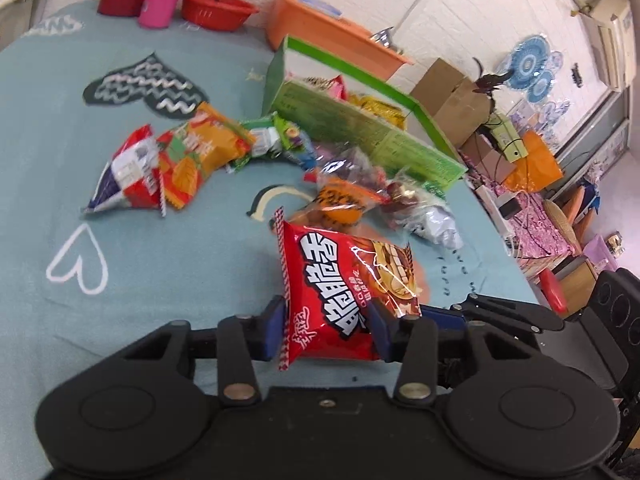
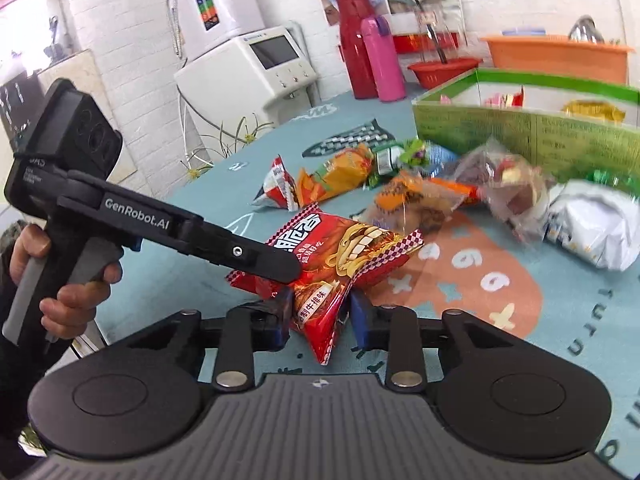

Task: Organize snacks
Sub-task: 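Carry the red chip bag into the green box and release it, then move the left gripper to the orange-and-green snack bag on the pile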

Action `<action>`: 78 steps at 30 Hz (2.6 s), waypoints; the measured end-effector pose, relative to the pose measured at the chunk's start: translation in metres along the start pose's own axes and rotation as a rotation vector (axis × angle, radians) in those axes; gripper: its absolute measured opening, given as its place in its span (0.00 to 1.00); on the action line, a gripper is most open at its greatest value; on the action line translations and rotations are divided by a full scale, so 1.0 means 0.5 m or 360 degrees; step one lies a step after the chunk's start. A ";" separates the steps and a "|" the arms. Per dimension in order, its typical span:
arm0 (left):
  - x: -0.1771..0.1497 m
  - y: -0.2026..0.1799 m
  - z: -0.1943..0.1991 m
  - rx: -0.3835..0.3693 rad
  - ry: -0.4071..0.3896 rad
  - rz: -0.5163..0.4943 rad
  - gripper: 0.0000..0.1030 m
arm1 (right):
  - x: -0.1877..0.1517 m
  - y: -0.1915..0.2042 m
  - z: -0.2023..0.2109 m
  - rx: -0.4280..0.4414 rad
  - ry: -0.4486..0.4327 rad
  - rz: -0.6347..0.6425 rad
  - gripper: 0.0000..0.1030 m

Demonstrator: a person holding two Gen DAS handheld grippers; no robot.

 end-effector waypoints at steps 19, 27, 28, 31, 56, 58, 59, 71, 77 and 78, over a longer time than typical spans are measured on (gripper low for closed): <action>0.245 -0.124 -0.107 -0.0153 -0.0262 -0.0225 0.47 | 0.172 -0.154 0.048 -0.0304 -0.0383 0.0142 0.53; 0.353 -0.116 -0.201 -0.0160 -0.0293 -0.0181 0.47 | 0.237 -0.252 0.002 -0.0413 -0.0432 0.0153 0.53; 0.364 -0.109 -0.212 -0.0158 -0.0290 -0.0166 0.47 | 0.244 -0.265 -0.006 -0.0419 -0.0431 0.0146 0.53; 0.396 -0.097 -0.240 -0.0142 -0.0292 -0.0152 0.47 | 0.264 -0.296 -0.031 -0.0433 -0.0427 0.0138 0.53; 0.443 -0.052 -0.264 0.0117 -0.0342 -0.0114 1.00 | 0.296 -0.359 -0.126 -0.0593 -0.0243 0.0224 1.00; 0.430 -0.066 -0.233 0.0129 -0.0367 -0.0140 1.00 | 0.294 -0.339 -0.096 -0.0562 -0.0303 0.0222 1.00; 0.420 -0.072 -0.216 0.0134 -0.0379 -0.0153 1.00 | 0.292 -0.326 -0.081 -0.0549 -0.0334 0.0221 1.00; 0.252 -0.057 -0.076 0.0170 -0.0367 -0.0175 1.00 | 0.178 -0.189 0.055 -0.0292 -0.0503 0.0197 1.00; 0.233 0.037 -0.063 0.0354 -0.0345 -0.0082 1.00 | 0.121 -0.162 0.040 -0.0190 -0.0352 0.0098 1.00; 0.236 0.056 -0.063 0.0369 -0.0343 -0.0058 1.00 | 0.115 -0.158 0.037 -0.0188 -0.0351 0.0096 1.00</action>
Point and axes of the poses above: each gripper's, at about its wrist camera, not at the fingertips, and z roughly against the way its jaws point, y to its left, x to its top, the point moved 4 cm from there along -z, roughly the way its jaws point, and after that the axes turned 2 degrees about z, right-handed, at the moved point
